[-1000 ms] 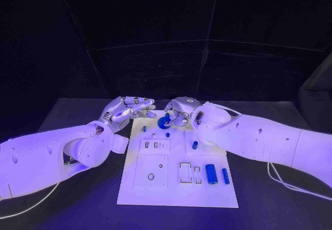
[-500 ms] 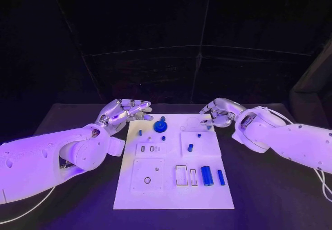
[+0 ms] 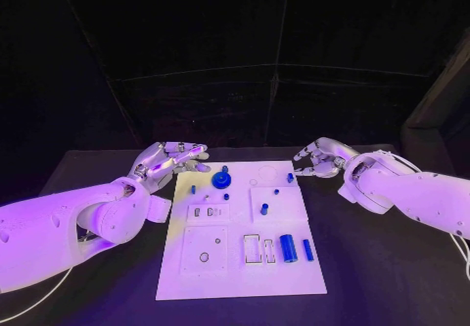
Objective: Assemble the parts on the task board
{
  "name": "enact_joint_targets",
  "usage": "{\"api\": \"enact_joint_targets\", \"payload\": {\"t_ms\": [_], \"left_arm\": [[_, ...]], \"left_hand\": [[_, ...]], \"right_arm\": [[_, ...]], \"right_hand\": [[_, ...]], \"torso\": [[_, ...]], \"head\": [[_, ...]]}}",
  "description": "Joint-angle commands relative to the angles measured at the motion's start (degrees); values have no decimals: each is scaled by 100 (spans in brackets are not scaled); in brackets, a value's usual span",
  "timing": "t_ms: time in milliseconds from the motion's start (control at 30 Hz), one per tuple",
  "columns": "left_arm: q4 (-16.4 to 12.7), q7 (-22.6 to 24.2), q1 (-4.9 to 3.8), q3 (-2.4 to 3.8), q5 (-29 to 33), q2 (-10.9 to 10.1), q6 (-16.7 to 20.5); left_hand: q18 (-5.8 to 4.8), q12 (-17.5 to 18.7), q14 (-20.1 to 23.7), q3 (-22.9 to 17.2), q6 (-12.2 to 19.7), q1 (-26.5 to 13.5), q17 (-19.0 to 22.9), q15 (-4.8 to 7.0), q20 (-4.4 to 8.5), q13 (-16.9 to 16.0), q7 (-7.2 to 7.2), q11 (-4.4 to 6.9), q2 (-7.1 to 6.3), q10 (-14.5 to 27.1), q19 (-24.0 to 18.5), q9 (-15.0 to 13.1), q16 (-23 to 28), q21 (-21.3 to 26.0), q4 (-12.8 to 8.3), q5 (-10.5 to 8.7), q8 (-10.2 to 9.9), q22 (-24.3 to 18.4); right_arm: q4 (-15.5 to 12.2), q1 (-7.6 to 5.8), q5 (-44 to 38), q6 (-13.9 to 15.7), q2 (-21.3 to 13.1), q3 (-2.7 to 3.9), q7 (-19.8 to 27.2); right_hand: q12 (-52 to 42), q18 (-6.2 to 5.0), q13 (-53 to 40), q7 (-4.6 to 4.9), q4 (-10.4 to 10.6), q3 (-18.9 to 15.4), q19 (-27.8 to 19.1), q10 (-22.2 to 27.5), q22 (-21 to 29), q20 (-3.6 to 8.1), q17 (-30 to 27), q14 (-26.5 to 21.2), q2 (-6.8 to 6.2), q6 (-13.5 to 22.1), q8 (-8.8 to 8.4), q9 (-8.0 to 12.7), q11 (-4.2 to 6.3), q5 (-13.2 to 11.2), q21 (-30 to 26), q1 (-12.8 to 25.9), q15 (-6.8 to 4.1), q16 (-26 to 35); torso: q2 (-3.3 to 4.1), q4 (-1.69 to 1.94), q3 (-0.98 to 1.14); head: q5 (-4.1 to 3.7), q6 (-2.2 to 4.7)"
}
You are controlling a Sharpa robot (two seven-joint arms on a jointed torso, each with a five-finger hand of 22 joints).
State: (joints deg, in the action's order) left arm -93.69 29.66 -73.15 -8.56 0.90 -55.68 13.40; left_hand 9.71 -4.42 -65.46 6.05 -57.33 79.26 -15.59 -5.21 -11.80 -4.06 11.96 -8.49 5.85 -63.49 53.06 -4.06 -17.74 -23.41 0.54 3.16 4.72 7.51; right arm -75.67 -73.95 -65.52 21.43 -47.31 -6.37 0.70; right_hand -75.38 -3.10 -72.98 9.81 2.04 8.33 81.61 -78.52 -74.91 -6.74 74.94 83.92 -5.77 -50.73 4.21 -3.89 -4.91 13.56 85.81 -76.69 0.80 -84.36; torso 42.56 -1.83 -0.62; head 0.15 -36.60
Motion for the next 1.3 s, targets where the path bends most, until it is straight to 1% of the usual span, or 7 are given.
{"api": "enact_joint_targets", "payload": {"t_ms": [33,133,333,567,867,1033,1300], "left_arm": [[7,9,-2,2,2,9,-85],[14,12,-1,2,2,12,-85],[24,15,2,1,2,14,-84],[33,11,2,0,2,12,-81],[36,7,3,-1,2,13,-79],[41,2,4,-1,2,13,-78],[45,-6,5,-2,2,19,-86]], "left_hand": [[78,36,15,0,-28,0,14,-16,-4,7,2,-6,44,-35,11,1,35,1,-45,11,-30,-11],[77,37,19,0,-28,-1,15,-17,-5,7,3,-6,45,-35,8,1,41,4,-46,11,-31,-13],[77,39,24,-1,-27,-1,18,-20,-6,8,4,-8,45,-34,3,2,51,8,-49,11,-33,-16],[76,40,28,-1,-27,-1,19,-21,-7,8,5,-9,45,-34,0,2,58,11,-50,11,-34,-18],[76,40,28,-1,-27,-1,19,-21,-7,8,5,-9,45,-34,0,2,58,11,-50,11,-34,-18],[76,40,28,-1,-27,-1,19,-21,-7,8,5,-9,45,-34,0,2,58,11,-50,11,-34,-18],[75,43,32,-5,-27,2,22,-23,-9,9,8,-11,49,-32,-6,2,71,17,-55,11,-37,-22]], "right_arm": [[98,19,1,-153,59,1,119],[168,52,-35,-190,106,1,123],[250,137,-161,-301,180,1,124],[322,237,-221,-321,254,1,134],[486,265,-232,-264,371,2,101],[539,268,-233,-224,431,3,79],[604,269,-234,-241,495,3,63]], "right_hand": [[20,44,9,27,-30,3,34,16,-283,-13,99,340,-45,19,-29,9,-2,32,21,-14,-25,-24],[23,43,11,27,-35,5,31,20,-279,-14,95,340,-43,19,-29,9,-3,34,20,-20,-25,-22],[9,42,-8,25,-79,20,28,23,-277,-16,102,340,-27,1,-21,5,-2,30,19,-62,-23,-25],[-14,41,-36,14,-124,42,26,16,-276,-15,113,341,6,-67,8,-5,7,19,19,-93,-28,-30],[-26,43,-53,2,-164,103,33,11,-288,-7,115,340,98,-143,35,-9,19,15,23,-113,-38,-31],[-41,44,-73,-2,-173,135,35,-3,-292,-3,120,341,146,-180,46,-9,24,-13,24,-100,-43,-33],[-76,47,-117,-23,-214,224,47,-38,-311,11,133,344,222,-317,90,-14,44,-106,31,-74,-58,-38]], "torso": [[1,18,-9],[1,27,-12],[-1,20,-23],[-3,8,-12],[3,38,-13],[-4,15,-12],[-6,20,-14]], "head": [[-6,-23],[2,-34],[15,-59],[24,-79],[28,-93],[52,-105],[43,-122]]}}
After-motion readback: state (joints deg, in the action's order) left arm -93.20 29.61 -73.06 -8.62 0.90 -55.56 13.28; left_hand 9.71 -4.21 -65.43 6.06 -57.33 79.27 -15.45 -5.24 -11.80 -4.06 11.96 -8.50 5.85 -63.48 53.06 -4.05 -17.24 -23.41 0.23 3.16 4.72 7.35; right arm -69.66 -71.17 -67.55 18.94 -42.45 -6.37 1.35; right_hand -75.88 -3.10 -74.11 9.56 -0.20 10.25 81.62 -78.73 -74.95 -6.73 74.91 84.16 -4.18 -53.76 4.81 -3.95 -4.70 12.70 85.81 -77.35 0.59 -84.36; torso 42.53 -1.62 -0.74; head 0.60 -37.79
